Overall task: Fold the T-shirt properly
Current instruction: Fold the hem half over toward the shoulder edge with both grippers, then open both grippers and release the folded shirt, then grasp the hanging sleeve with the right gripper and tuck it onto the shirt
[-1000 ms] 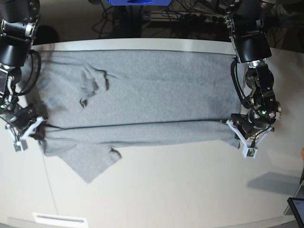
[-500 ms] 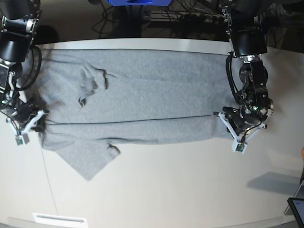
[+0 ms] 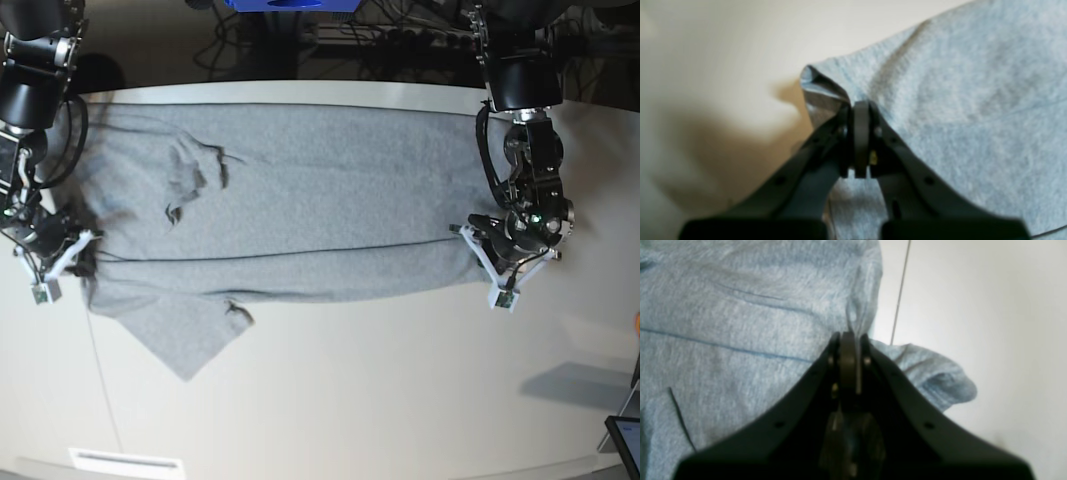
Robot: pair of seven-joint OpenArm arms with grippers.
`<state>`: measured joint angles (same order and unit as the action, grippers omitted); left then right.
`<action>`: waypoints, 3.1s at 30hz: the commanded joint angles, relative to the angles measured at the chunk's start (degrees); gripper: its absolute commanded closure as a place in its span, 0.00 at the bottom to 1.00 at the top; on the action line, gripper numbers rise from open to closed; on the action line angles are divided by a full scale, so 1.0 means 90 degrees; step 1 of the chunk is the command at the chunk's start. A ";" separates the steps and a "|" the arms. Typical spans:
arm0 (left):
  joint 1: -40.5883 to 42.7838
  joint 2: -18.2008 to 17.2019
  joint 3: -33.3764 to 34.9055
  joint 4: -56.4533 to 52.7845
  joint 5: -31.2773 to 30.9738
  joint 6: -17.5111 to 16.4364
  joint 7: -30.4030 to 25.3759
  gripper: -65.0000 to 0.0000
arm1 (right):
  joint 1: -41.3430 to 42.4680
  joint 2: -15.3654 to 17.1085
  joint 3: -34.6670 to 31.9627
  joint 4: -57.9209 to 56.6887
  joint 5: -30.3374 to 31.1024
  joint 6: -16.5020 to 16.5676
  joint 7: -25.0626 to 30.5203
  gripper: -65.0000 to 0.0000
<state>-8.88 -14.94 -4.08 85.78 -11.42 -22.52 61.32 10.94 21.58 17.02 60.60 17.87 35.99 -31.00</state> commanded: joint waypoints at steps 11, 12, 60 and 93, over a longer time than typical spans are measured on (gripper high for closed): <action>-0.0014 -0.0172 -0.0021 0.0144 -0.0006 0.0046 -0.0088 0.98 | 0.0128 0.0117 -0.0001 0.0119 0.0032 0.0040 -0.0233 0.94; -0.0014 -0.0181 -0.0021 0.0144 -0.0006 0.0046 -0.0088 0.97 | 0.0128 0.0117 -0.0001 0.0119 0.0032 0.0050 -0.0243 0.93; 0.0084 -0.0377 -0.0099 0.0135 -0.0016 0.0056 -0.0098 0.66 | -0.0029 0.0234 0.0459 0.1594 0.0002 -0.0809 -0.0633 0.69; -0.0053 -0.0660 -0.1369 0.0809 -0.0025 0.0046 -0.0117 0.54 | 0.3693 -0.0616 -0.2355 -0.3417 0.0002 -0.0790 0.1037 0.19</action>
<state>-8.23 -19.84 -16.10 92.01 -11.53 -22.52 61.32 42.06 15.90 -4.16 29.04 17.30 28.47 -22.90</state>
